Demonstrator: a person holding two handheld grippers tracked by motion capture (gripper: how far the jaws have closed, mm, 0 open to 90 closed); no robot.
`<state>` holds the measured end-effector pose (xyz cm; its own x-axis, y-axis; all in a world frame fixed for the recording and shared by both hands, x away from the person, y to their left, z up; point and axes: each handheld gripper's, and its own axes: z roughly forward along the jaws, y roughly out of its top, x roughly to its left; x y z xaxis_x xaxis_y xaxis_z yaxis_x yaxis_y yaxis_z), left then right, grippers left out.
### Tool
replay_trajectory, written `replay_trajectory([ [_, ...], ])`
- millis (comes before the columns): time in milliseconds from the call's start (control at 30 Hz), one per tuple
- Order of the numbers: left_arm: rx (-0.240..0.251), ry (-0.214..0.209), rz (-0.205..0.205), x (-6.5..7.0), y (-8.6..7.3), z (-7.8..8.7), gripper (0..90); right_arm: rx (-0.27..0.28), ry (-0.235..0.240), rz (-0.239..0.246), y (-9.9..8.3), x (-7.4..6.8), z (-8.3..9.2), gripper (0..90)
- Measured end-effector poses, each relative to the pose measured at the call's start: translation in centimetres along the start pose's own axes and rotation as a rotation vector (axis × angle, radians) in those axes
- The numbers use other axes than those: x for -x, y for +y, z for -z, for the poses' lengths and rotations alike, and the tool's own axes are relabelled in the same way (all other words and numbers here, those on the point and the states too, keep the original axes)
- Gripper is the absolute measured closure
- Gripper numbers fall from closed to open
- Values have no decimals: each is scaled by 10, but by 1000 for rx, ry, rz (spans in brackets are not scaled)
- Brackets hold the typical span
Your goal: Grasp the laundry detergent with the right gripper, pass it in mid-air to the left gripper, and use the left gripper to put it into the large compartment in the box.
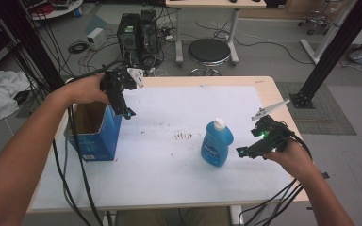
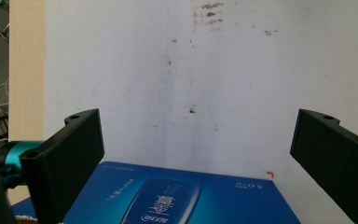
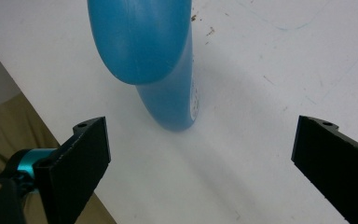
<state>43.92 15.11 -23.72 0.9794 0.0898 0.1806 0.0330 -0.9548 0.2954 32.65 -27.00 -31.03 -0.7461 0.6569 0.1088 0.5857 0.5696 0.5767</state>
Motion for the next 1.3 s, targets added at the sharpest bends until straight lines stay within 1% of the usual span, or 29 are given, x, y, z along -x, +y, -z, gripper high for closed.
replay_trajectory([
  [100, -3, 1, 0, -1, 0, 0, 27, 6, -1, 1, -1, -1, -1, 34],
  [200, -1, -1, 2, 0, 0, 0, 27, 51, -19, -17, -5, -5, -5, 34],
  [267, 0, 2, -2, 0, 1, 0, 27, 82, -21, -19, -6, -7, -6, 34],
  [333, 1, 2, 0, 0, 1, 0, 27, 91, -24, -19, -7, -8, -7, 34],
  [367, 1, -1, 3, 0, 1, -1, 27, 105, -23, -19, -9, -10, -9, 34],
  [467, 0, -2, 2, 0, 1, -1, 27, 114, -23, -20, -9, -11, -10, 34],
  [500, -1, -2, -5, -1, 1, -2, 27, 152, -17, -17, -12, -12, -14, 34],
  [533, -1, -3, -5, -1, 1, -2, 27, 161, -15, -18, -13, -13, -15, 34],
  [600, -2, -4, -1, -1, 2, -2, 27, 168, -13, -21, -14, -13, -17, 34],
  [667, 1, -5, -1, 0, 2, -2, 27, 186, -2, -20, -17, -15, -22, 34],
  [1000, -1, -4, 2, -1, 0, -2, 27, 243, -3, -18, -22, -20, -42, 34],
  [1067, -1, -4, 2, -1, 0, -2, 27, 243, -3, -18, -22, -20, -42, 34],
  [1167, 2, -2, 5, -1, -1, -1, 27, 277, -4, -26, -23, -23, -50, 34],
  [1300, 2, -2, 4, -1, -1, -1, 27, 287, 5, -23, -23, -26, -59, 34],
])
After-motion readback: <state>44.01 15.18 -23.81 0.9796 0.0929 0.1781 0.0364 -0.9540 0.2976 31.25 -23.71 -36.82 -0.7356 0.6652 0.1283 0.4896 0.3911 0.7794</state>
